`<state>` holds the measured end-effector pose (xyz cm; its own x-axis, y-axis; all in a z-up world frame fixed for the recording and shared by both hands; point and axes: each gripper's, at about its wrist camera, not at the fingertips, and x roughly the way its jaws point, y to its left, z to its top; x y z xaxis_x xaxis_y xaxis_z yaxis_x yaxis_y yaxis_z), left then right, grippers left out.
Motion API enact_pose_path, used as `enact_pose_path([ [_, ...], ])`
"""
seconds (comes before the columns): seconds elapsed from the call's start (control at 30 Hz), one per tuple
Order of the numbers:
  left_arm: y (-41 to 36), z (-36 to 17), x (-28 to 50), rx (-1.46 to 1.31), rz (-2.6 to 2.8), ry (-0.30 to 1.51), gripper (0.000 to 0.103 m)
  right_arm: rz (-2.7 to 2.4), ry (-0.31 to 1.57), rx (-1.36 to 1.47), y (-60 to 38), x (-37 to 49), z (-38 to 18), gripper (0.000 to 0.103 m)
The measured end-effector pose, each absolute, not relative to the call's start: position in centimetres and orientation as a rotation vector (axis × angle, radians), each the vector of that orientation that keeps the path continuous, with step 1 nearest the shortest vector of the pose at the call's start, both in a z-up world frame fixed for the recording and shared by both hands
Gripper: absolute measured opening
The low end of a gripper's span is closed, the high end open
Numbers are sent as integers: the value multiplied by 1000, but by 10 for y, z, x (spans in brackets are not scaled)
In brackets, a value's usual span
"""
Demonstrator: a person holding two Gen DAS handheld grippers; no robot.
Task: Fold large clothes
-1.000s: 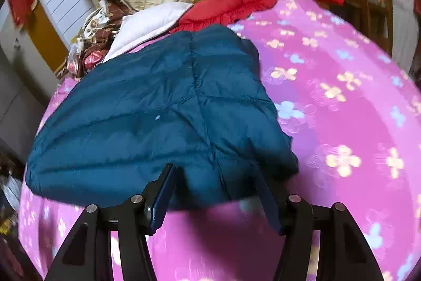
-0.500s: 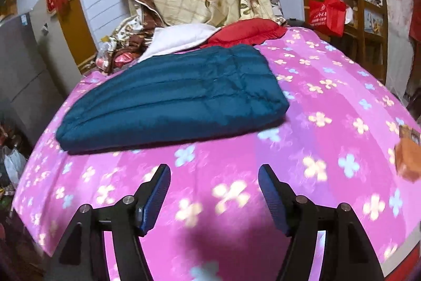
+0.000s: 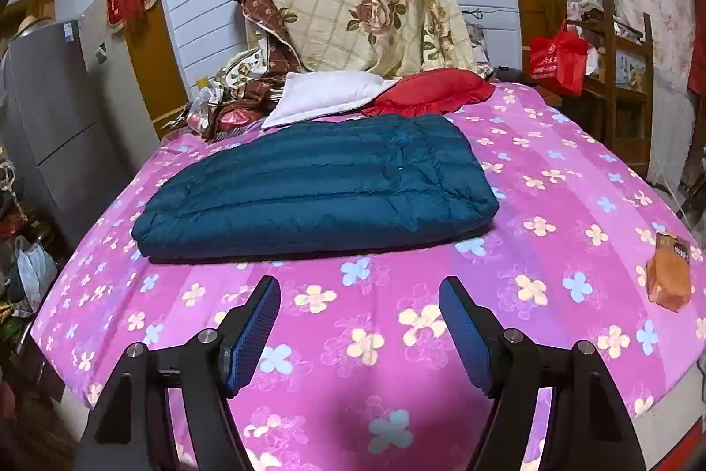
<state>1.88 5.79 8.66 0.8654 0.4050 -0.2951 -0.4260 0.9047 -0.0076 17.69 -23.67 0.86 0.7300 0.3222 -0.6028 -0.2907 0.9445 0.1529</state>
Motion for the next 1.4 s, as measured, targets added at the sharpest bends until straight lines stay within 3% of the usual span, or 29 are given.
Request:
enact_pose_path([
  [0.5, 31, 67, 33, -78, 354, 432, 103, 269, 699, -11, -234, 170, -2, 72],
  [0.87, 44, 64, 20, -148, 366, 352, 103, 285, 711, -47, -221, 164, -9, 72],
  [1.13, 44, 51, 40, -194, 306, 527, 102, 289, 722, -77, -213, 160, -13, 72],
  [1.4, 32, 39, 45, -146, 331, 586, 102, 269, 759, -104, -208, 160, -23, 72],
])
